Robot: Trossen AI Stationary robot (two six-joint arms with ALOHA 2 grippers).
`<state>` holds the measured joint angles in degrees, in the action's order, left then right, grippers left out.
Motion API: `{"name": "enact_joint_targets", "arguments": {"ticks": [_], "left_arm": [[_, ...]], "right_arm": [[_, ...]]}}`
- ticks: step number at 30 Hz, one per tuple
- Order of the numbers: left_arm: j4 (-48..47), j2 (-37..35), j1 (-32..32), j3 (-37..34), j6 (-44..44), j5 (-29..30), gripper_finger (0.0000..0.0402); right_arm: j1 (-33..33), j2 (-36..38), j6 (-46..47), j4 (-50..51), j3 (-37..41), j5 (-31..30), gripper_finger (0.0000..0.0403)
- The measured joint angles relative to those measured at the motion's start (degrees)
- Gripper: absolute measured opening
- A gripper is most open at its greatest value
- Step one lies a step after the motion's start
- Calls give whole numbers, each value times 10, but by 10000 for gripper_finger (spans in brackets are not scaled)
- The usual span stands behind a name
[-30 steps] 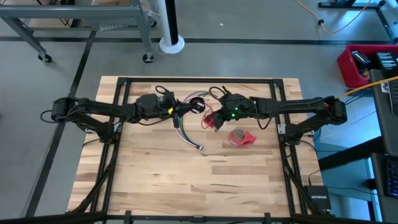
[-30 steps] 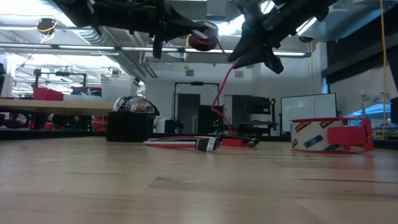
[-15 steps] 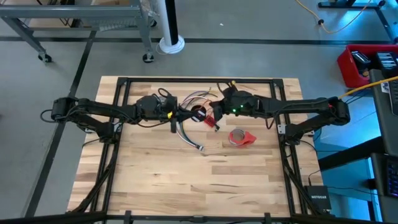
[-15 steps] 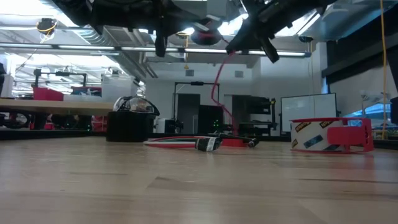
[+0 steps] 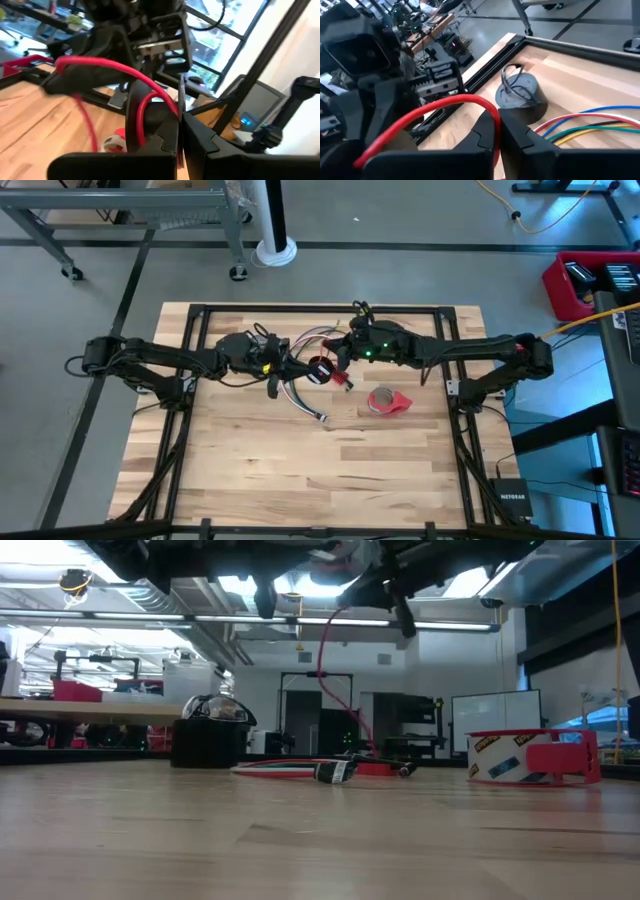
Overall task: Coil cords
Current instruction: Uncoil the red wire from the black spool
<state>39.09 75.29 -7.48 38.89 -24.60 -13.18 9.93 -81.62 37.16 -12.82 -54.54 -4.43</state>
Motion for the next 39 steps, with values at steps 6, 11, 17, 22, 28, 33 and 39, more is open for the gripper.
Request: {"name": "enact_joint_targets", "arguments": {"ticks": [6, 11, 17, 22, 28, 33, 39], "left_arm": [[4, 0, -1, 0, -11, -24, 0], [4, 0, -1, 0, -10, -26, 0], [4, 0, -1, 0, -10, -21, 0], [3, 0, -1, -1, -5, -23, 0], [3, 0, -1, -1, 7, -22, 0], [8, 1, -1, -1, 24, -5, 0], [8, 1, -1, -1, 43, 21, 1]], "right_arm": [[9, -31, 9, -29, -1, 6, 9], [13, -58, 52, -44, -1, 57, 9], [13, -84, 88, -61, -1, 112, 9], [14, -99, 125, -67, -1, 158, 9], [14, -113, 159, -65, -1, 218, 9], [14, -121, 183, -65, -1, 261, 9], [13, -138, 214, -70, -1, 305, 9]]}}
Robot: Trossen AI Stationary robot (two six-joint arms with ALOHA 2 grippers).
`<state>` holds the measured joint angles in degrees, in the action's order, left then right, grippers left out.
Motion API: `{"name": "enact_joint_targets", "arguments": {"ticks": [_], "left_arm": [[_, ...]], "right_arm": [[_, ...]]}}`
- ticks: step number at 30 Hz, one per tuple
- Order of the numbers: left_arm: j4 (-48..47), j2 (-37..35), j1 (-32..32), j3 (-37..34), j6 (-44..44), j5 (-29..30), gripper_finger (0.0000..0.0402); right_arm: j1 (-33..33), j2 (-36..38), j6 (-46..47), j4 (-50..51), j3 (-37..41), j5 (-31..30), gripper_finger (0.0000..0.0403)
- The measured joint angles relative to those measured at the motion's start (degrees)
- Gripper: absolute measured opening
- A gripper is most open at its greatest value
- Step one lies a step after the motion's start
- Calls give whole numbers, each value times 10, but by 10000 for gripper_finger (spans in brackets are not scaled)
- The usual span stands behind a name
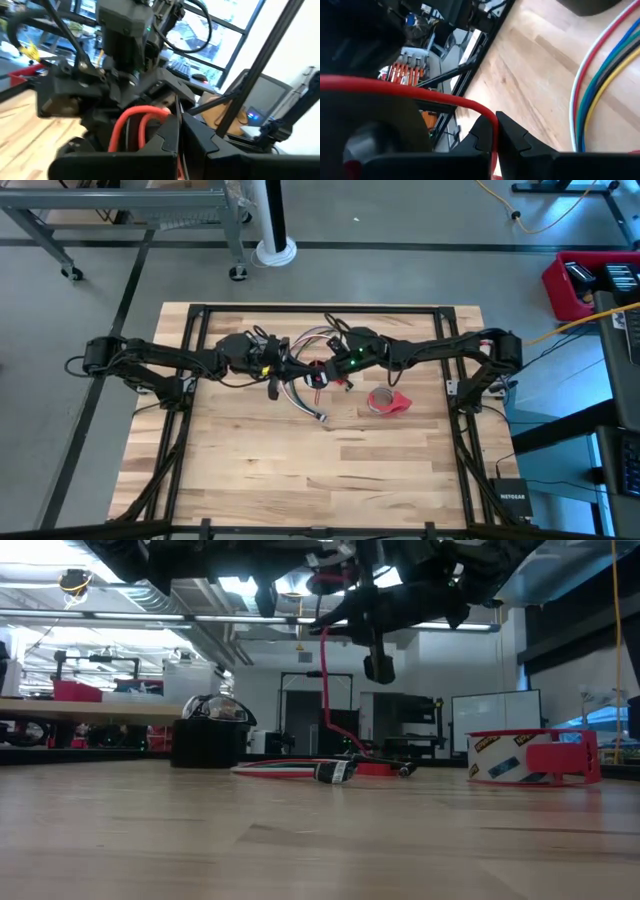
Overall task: Coil cords
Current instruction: Uncoil the red wire from the black spool
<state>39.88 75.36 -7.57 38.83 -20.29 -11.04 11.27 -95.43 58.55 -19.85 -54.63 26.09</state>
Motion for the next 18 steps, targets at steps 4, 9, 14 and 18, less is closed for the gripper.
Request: {"name": "enact_joint_targets", "arguments": {"ticks": [4, 9, 14, 18], "left_arm": [[1, 1, 0, 0, 18, 27, 1], [3, 1, 1, 0, 42, 44, 1], [1, 1, -1, 1, 72, 49, 1], [14, -1, -11, 4, 77, 87, 1]], "right_arm": [[0, -8, 17, 1, 0, 14, 9], [0, -9, 30, 4, 0, 49, 9], [0, -9, 34, 43, 0, 102, 9], [-2, -12, 31, 128, 2, 111, 9]]}}
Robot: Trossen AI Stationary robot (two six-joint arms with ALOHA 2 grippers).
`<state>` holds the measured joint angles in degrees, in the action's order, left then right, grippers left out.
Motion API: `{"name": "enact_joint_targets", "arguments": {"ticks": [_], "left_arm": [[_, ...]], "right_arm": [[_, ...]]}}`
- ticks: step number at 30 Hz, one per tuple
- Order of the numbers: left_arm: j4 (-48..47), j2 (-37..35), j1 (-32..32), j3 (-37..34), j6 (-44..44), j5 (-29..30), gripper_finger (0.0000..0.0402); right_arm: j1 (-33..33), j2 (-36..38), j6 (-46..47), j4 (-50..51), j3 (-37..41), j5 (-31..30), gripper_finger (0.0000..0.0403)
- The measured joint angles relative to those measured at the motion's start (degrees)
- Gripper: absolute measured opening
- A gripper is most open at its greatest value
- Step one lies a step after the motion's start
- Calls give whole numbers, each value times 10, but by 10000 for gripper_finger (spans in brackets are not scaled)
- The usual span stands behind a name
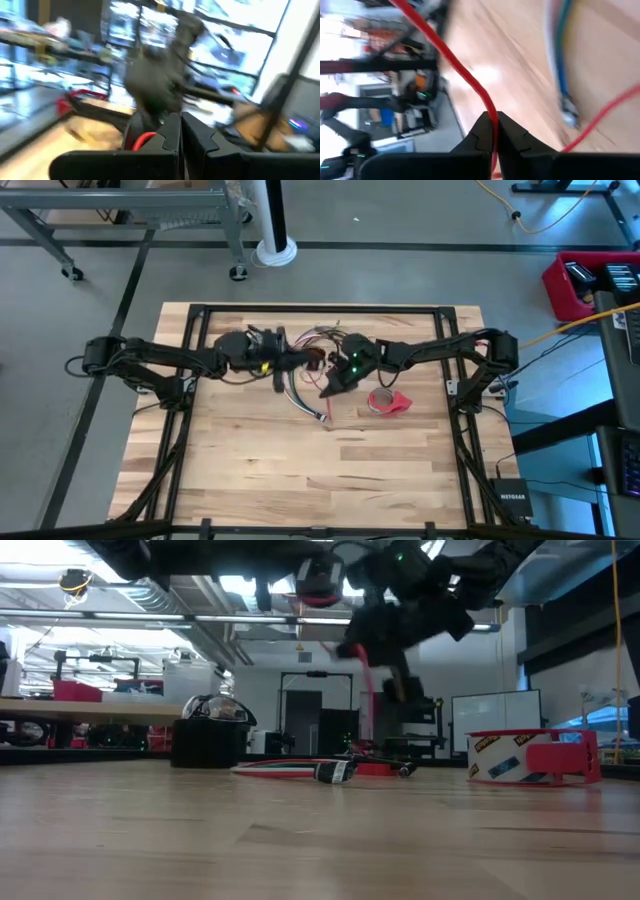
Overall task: Coil cords
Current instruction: Uncoil the red wire from the black spool
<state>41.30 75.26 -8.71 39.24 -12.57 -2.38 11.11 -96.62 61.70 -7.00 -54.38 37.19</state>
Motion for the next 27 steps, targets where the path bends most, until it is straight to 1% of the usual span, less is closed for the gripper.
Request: {"name": "enact_joint_targets", "arguments": {"ticks": [2, 9, 11, 14, 20, 24, 27], "left_arm": [[-5, 0, -8, 0, 6, 8, 1], [-26, 1, -30, -1, 9, 2, 1], [-54, -5, -36, -1, 10, 2, 1], [-127, -29, -45, -1, 8, 0, 1], [-299, -101, -49, -2, 8, -7, 1], [-388, -155, -47, -2, 8, -54, 0], [-417, -180, -41, -2, 7, -103, 0]], "right_arm": [[0, 0, -9, 30, 0, 0, 9], [1, 2, -29, 88, -1, -1, 11], [1, 5, -39, 118, -1, -2, 12], [1, 12, -62, 165, -1, -23, 8], [1, 50, -97, 232, -1, -123, 10], [2, 84, -111, 236, -1, -195, 9], [3, 104, -113, 226, -1, -250, 8]]}}
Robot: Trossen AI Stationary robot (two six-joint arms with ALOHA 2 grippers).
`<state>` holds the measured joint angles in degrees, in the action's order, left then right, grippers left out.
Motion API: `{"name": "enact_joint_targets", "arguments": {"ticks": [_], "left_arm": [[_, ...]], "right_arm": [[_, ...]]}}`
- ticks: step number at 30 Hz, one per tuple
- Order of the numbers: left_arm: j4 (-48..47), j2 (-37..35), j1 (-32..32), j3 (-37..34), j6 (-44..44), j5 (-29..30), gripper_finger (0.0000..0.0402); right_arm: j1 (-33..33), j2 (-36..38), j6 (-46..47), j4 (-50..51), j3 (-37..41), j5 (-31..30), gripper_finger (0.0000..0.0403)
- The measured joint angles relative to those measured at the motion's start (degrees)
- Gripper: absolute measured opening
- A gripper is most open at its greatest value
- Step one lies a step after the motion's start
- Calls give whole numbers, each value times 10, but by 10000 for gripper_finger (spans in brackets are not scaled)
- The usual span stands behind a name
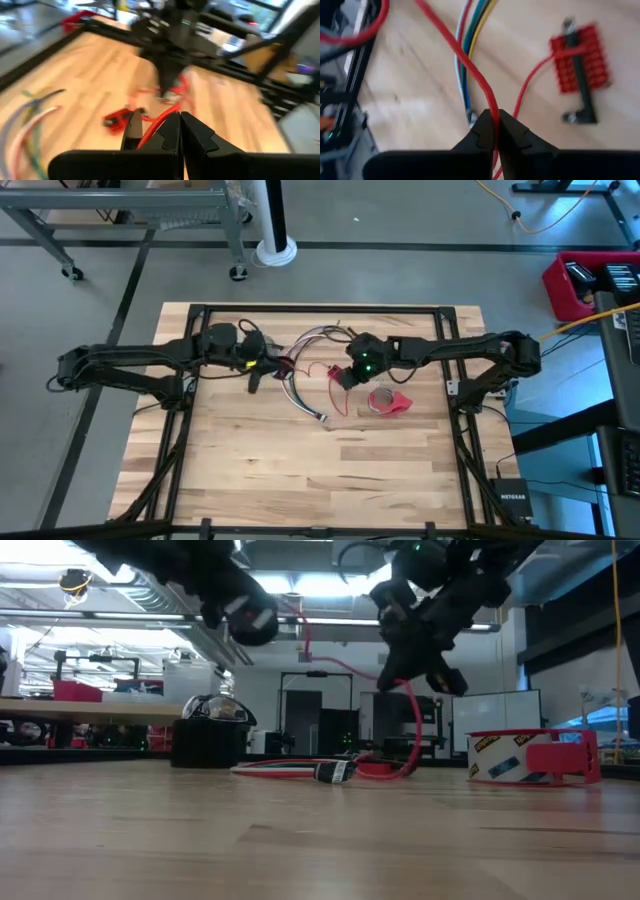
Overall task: Coil cords
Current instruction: Uncoil the red wire from the black spool
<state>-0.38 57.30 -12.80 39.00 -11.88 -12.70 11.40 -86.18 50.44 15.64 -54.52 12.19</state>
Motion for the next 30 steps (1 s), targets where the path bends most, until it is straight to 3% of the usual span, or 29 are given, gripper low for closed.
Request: {"name": "enact_joint_targets", "arguments": {"ticks": [4, 10, 17, 30], "left_arm": [[-1, -2, 17, 0, -2, -43, 0], [4, 31, 50, 0, -3, -56, 0], [50, 73, 83, 0, 0, -138, 0], [275, 82, 109, 0, 112, -166, 0]], "right_arm": [[13, 17, 1, -47, 0, -32, 11], [46, 19, 1, -163, 0, -32, 8], [100, 19, 2, -248, 0, -32, 8], [126, 17, 22, -241, 0, -25, 8]]}}
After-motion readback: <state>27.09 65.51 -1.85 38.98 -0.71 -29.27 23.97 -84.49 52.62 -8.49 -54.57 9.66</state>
